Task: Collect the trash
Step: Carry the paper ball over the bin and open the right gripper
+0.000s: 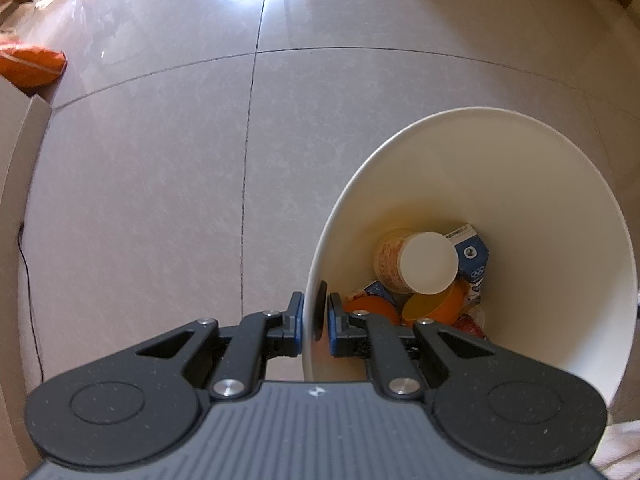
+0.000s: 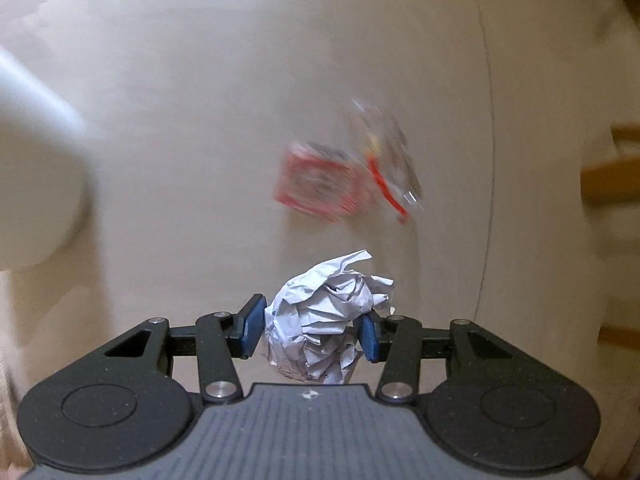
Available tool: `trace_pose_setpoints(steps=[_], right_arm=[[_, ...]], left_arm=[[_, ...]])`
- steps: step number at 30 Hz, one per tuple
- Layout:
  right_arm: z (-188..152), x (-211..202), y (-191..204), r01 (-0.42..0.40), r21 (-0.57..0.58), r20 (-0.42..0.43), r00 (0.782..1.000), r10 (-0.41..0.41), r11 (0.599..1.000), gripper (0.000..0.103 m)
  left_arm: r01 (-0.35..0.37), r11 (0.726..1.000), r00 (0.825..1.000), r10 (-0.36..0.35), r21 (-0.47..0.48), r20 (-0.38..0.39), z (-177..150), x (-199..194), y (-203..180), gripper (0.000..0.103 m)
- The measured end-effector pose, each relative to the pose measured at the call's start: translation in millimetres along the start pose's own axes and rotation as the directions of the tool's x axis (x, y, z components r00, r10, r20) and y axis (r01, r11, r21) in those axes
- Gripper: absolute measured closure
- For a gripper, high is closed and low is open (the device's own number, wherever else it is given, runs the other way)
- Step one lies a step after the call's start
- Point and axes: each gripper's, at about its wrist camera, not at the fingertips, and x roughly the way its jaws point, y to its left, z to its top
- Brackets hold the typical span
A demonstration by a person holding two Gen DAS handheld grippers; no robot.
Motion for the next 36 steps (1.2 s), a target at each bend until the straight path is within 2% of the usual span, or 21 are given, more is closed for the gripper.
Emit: trace_pose_setpoints(steps=[7,16,23,30,33,36], right_arm=[[14,-99,56,-0.069,-0.14,0.115,0.99,0.085,0.988,0.051],[23,-178,133,-0.119,-0.301,0.221,0.957,0.19,0.946,0.05],[33,-207,176,-0.153,-0.385,0.251,0.932,0.263,0.91,0.05],[50,-223,206,-0.199,-0.443,0.243,0.912,0.331,0.874,0.05],[50,-237,218,-0.197,-0.45,0.254,0.907,0.337,0.871,0.05],[52,-232,230,-0.192,-0.446,0.258,0.908,0.331,0.874,0.05]], left_arm=[[0.006,1.0,1.0,-0.006,-0.01,-0.004,1,0,1,0.093],[0.005,1.0,1.0,-0.005,-0.006,-0.005,1,1,2,0.093],[0.01,1.0,1.0,-0.01,-0.009,-0.004,0,1,3,0.093],[0.006,1.0,1.0,-0.006,-0.008,-0.006,1,1,2,0.093],[0.008,1.0,1.0,-0.008,-0.01,-0.006,1,1,2,0.093],[0.016,1.0,1.0,-0.016,-0.016,-0.006,0,1,4,0.093]])
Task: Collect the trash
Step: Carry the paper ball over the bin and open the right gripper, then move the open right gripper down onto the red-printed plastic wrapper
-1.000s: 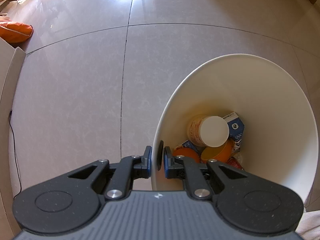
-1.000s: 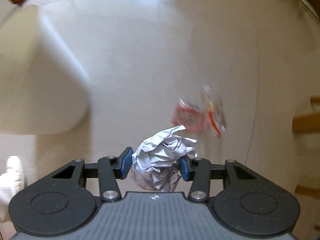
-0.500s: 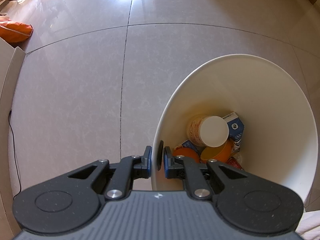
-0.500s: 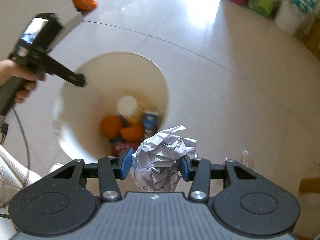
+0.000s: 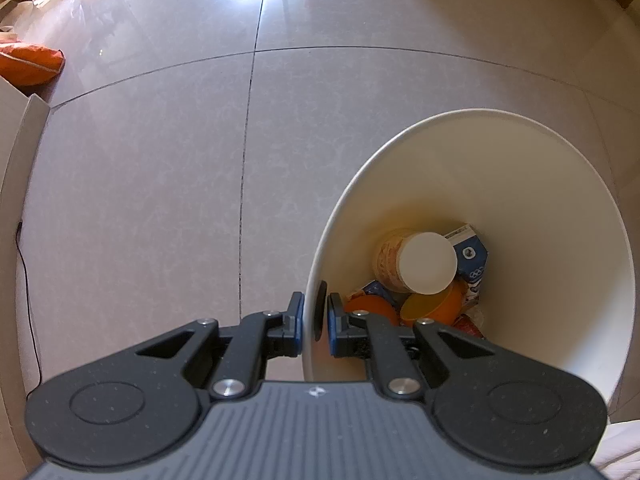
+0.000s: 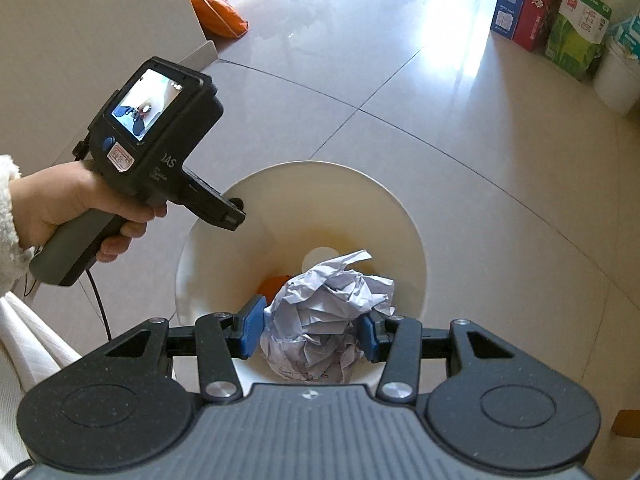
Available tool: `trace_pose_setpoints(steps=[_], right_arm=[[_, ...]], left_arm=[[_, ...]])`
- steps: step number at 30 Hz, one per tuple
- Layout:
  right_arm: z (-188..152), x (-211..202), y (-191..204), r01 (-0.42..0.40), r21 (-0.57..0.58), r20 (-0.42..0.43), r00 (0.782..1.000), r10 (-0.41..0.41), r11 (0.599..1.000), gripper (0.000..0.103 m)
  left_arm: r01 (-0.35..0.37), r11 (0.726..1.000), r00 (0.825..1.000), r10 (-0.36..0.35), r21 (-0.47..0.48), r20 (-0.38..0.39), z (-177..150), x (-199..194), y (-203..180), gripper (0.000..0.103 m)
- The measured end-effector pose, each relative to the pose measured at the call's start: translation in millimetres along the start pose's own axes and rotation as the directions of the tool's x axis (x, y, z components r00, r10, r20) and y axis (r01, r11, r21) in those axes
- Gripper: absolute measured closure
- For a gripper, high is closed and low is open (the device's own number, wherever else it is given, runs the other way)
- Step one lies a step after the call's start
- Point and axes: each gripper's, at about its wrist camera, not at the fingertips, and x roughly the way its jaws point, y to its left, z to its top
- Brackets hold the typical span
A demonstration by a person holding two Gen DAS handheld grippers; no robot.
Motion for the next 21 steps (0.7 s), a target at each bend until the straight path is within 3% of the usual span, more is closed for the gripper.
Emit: trace_pose_setpoints(steps=[7,12,13,16,21], right_arm=[[3,20,24,0.006,0.048,0.014,1.0,-0.007,0.999,0.05],[-1,39,37,0.062,0.082,0.017,0.998,-0.064,0.995,0.049],[-3,42,39,0.086,0.085,0.022,0.996,-0.088,0.993,0.044],[-6,47,42,0.116,0.095,0.032,0.992,-0.12,0.989,0.015],[-10,47,41,0.127,0.099,0.043,0.99,-0.132,0.987,0.007]], left_arm=[[0.006,1.0,1.0,-0.006,-0.01,0.001,1,-2,3,0.093],[0.0,1.0,1.0,0.0,-0.002,-0.001,1,-2,2,0.093],[0.002,1.0,1.0,-0.002,-0.006,-0.002,1,-2,2,0.093],[0.007,1.0,1.0,-0.007,-0.009,-0.002,2,-2,3,0.093],[0.006,1.0,1.0,-0.006,-0.006,-0.003,2,-3,4,0.093]])
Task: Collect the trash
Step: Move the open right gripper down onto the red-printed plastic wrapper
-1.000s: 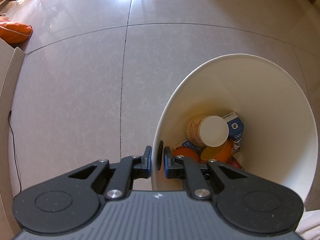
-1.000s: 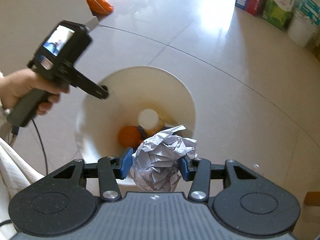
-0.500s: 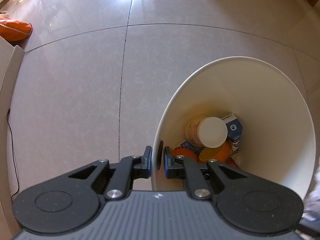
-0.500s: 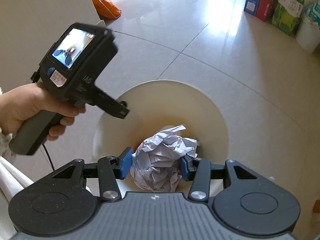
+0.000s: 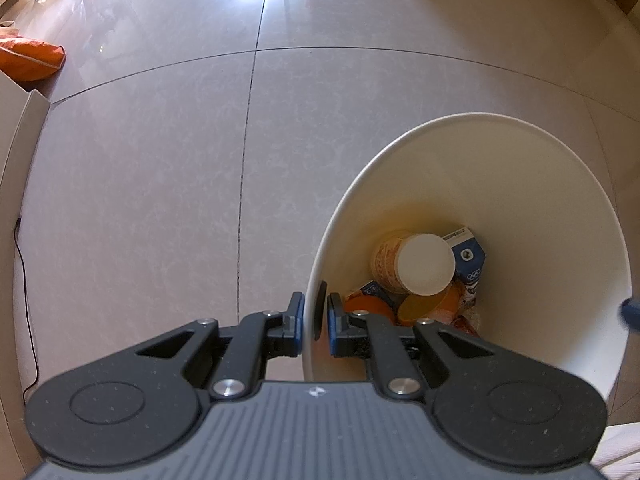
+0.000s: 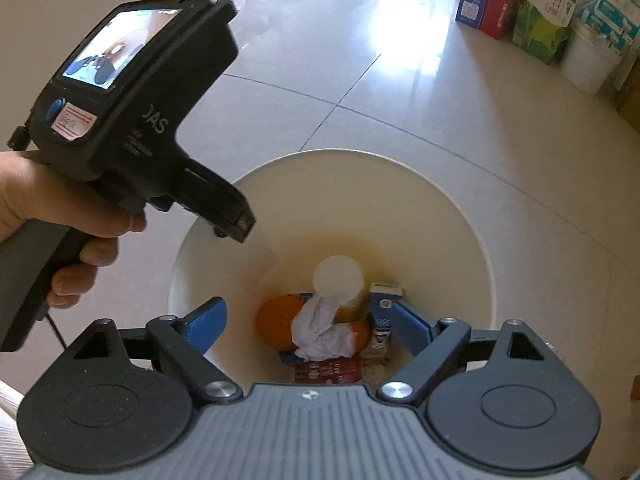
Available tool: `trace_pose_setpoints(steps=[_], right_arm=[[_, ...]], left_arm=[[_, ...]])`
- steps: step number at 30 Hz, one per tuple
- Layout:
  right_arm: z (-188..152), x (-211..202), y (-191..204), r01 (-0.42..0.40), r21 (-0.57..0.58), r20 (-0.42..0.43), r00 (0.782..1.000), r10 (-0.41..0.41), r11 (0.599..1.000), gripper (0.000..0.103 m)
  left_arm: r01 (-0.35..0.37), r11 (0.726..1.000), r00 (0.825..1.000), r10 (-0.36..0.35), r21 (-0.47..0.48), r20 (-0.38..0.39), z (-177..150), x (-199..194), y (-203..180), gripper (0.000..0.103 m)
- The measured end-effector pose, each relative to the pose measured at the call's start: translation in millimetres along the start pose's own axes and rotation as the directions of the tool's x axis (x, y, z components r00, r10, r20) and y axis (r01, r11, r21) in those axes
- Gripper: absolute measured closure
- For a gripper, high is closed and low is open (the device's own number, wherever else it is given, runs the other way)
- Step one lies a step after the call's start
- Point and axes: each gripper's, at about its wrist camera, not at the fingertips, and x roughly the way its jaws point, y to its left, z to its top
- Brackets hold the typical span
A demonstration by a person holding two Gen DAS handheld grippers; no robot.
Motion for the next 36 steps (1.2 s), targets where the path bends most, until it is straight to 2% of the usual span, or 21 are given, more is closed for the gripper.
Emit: trace_pose_setpoints(steps=[2,9,13,18,22,25,29,32,36], right_arm=[[-2,0,-3,0.029,-0.001,0.014,0.999,-0.029,1.0,0.002],[-6,-22,-38,0.05,0.054,0.07,0.996,-0.053,0.997,0.001],[-13,-38,-76,0.078,0.111,0.107,0.99,-0.09,0.991,0.0],[-32,-30,-125,0.122,0.172,0.104,0.984,-0.141,0.978,0.0],[-56,-11,-166,0.148,0.202,0.08,0.983,-0.167,0.968,0.0],[-76,2,-197,0.099,0.222,0.083,0.989,-0.119,0.97,0.0],[-106,33,-237,0.067,0.293,0.057,0.995,-0.087,0.954,0.0],[-129,60,-267,0.062,0.377,0.018,0.997,-0.074,0.924,0.0],[-156,97,-302,0.058,0.505,-0.037,0.998,-0.046,0.861,0.0]], left_arm=[[0.003,1.0,1.0,-0.003,-0.002,0.0,0,0,1,0.093],[0.001,1.0,1.0,-0.001,-0.004,0.0,0,-1,1,0.093],[-0.004,1.0,1.0,0.004,-0.005,-0.001,0,0,-1,0.093],[-0.002,1.0,1.0,0.002,-0.004,-0.001,0,0,-1,0.093],[-0.01,1.0,1.0,0.01,0.004,0.002,-1,0,-2,0.093],[-0.014,1.0,1.0,0.014,0.009,0.003,-2,0,-5,0.093],[-0.007,1.0,1.0,0.007,0.003,0.002,-2,-1,-3,0.093],[-0.011,1.0,1.0,0.011,0.007,0.0,-2,0,-3,0.093],[-0.002,1.0,1.0,0.002,-0.001,-0.005,-2,1,-2,0.093]])
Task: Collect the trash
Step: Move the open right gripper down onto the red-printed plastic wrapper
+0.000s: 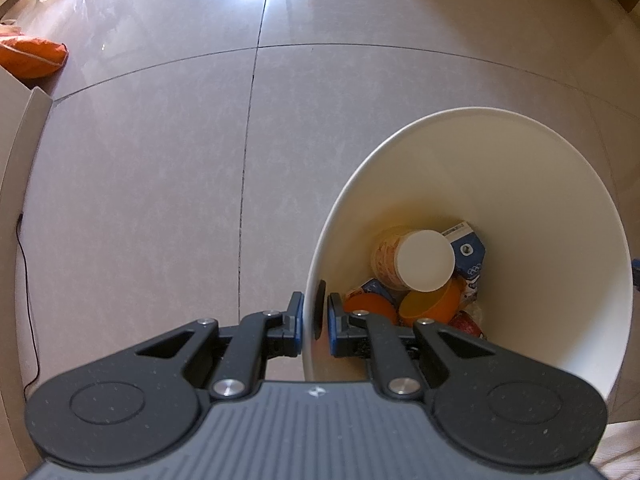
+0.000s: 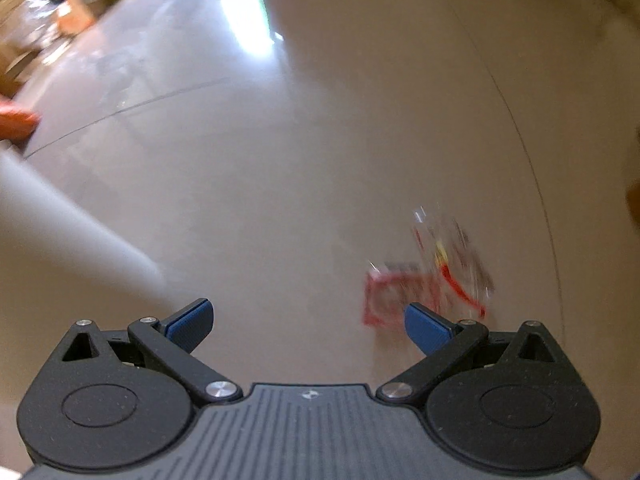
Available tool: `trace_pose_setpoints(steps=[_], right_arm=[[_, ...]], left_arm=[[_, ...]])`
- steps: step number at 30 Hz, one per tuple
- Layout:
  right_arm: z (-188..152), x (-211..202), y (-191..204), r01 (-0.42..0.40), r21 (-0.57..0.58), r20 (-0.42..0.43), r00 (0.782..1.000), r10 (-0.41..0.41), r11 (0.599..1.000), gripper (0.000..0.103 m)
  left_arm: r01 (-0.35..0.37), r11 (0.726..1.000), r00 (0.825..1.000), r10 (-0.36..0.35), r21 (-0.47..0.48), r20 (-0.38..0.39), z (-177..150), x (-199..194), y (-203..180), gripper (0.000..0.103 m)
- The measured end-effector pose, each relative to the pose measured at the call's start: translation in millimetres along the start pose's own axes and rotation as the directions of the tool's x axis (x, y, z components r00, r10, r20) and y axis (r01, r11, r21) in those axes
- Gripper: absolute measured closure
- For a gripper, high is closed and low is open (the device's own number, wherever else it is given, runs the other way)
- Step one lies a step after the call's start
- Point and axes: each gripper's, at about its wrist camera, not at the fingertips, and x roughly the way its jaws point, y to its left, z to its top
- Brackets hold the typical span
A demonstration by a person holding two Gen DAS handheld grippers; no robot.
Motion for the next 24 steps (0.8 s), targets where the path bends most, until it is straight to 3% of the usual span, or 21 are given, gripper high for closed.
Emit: trace_pose_setpoints(steps=[9,24], right_arm=[[-11,71,-51,0.026,0.189,-0.079,0.997,-0.011,0.982,0.0],[-11,137,-68,0.123,0.065,-0.141,0.984,-0.113,0.99,0.0]], left_arm=[[0.013,1.0,1.0,-0.013,-0.002,-0.001,4,1,3,0.093],[0.016,1.0,1.0,-0.016,-0.016,-0.009,3,3,8,0.093]])
